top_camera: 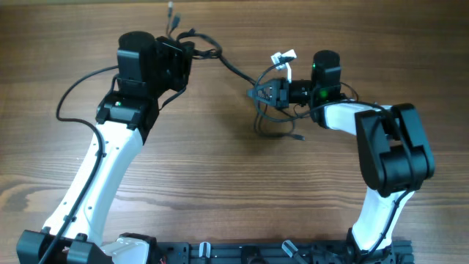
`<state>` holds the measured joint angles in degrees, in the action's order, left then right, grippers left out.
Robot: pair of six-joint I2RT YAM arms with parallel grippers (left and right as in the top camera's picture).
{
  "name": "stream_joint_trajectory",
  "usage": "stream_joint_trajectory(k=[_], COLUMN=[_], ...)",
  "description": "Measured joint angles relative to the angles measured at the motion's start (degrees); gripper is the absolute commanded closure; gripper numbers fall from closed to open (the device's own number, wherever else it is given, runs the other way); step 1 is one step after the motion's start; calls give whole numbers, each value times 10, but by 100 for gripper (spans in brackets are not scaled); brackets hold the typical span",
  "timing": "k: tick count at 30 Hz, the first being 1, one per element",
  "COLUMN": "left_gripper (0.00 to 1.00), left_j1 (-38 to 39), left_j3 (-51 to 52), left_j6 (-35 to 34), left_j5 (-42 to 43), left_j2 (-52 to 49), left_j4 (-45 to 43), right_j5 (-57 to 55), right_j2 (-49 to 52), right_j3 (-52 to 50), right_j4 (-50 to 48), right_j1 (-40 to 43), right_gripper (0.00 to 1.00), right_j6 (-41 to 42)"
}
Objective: Untangle cables
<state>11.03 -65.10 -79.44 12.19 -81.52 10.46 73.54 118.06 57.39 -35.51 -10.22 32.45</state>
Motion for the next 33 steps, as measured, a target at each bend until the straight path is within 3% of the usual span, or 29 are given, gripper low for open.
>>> stream_joint_trajectory(k=[3,6,9,11,17,18,19,20,23,31,33], left_gripper=[96,96,96,96,96,96,96,96,96,96,96], left_j1=[-5,-5,-6,-5,77,94,106,113,113,70,72], left_j3=[0,0,1,1,1,0,0,0,0,0,0], left_j6=[48,131,232,301,421,427,431,432,450,490,492], left_j5=[12,62,137,200,306,313,315,318,323,296,289], left_j2=[0,0,0,0,0,0,0,0,0,0,0], left_j4=[29,37,35,33,-12,-31,-46,-49,-49,-42,-27], right_j5=[-44,-82,-210,-271,-286,-286,-286,-286,-290,-295,-297], right_j2=[-5,-53,-202,-285,-438,-439,-439,-439,-439,-463,-463], right_j3=[1,2,-4,-6,-7,-7,-7,-8,-8,-8,-9], right_j4=[75,209,463,551,596,598,600,599,608,707,677], right_j1=[31,64,81,75,28,17,6,0,2,73,78], right_gripper=[95,95,95,96,95,85,66,38,0,2,16], right_j6=[-57,-113,-226,-267,-291,-291,-291,-291,-290,-258,-207])
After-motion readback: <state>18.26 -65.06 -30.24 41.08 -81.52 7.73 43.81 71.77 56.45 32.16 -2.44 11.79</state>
